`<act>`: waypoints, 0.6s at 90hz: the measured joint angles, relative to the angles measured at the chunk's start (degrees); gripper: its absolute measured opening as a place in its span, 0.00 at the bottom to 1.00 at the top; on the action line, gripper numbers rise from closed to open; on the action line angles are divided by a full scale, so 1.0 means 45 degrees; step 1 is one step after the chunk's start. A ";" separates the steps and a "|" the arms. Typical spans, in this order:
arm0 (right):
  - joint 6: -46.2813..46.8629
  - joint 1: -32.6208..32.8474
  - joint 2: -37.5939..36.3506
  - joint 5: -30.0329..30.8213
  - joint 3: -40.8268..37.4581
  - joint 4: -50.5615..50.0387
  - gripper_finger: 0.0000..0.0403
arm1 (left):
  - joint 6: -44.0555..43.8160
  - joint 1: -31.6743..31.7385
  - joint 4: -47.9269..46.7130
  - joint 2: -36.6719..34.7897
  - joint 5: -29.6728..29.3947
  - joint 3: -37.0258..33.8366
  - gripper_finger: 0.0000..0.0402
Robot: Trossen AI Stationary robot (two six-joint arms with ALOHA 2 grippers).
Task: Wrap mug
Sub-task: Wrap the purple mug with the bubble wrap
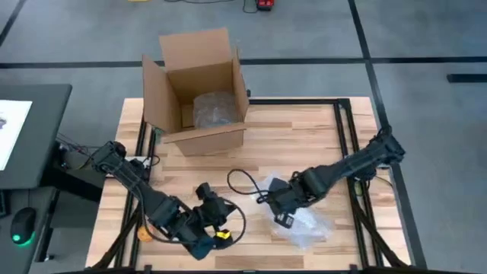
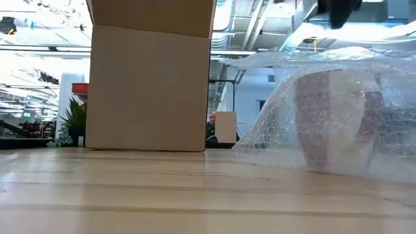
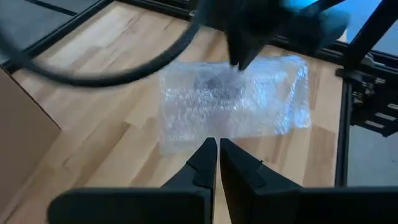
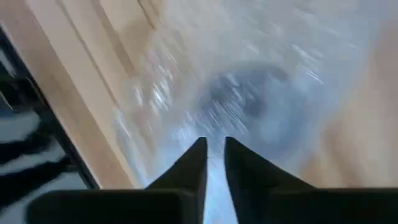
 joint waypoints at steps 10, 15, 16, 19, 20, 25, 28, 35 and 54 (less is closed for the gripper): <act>0.0717 -0.0469 0.0000 -0.0102 -0.1176 0.0758 0.01 | -0.0181 -0.0177 -0.0061 0.0000 -0.0030 0.0000 0.00; 0.1027 -0.0675 -0.0007 -0.0108 -0.1694 0.0928 0.01 | -0.0252 -0.0198 -0.0052 0.0000 -0.0030 0.0000 0.00; 0.1042 -0.0713 -0.0004 -0.0111 -0.1804 0.0985 0.01 | -0.0265 -0.0198 -0.0052 0.0000 -0.0033 0.0000 0.00; 0.1043 -0.0827 -0.0004 -0.0152 -0.2126 0.1332 0.00 | -0.0289 -0.0198 -0.0052 0.0000 -0.0030 0.0000 0.00; 0.1043 -0.0852 -0.0004 -0.0163 -0.2218 0.1483 0.00 | -0.0291 -0.0198 -0.0052 0.0000 -0.0030 0.0000 0.00; 0.1077 -0.0957 -0.0004 -0.0185 -0.2681 0.2378 0.00 | -0.0313 -0.0198 -0.0050 0.0000 -0.0028 0.0000 0.00; 0.1127 -0.0988 -0.0012 -0.0254 -0.2973 0.2936 0.00 | -0.0388 -0.0197 -0.0051 0.0000 -0.0030 0.0000 0.00; 0.1470 -0.1056 -0.0014 -0.0454 -0.3627 0.3803 0.00 | -0.0572 -0.0187 -0.0037 0.0000 -0.0035 0.0000 0.00; 0.2268 -0.1229 -0.0111 -0.0452 -0.5112 0.4952 0.00 | -0.0621 0.0050 -0.0006 0.0000 -0.0025 0.0000 0.00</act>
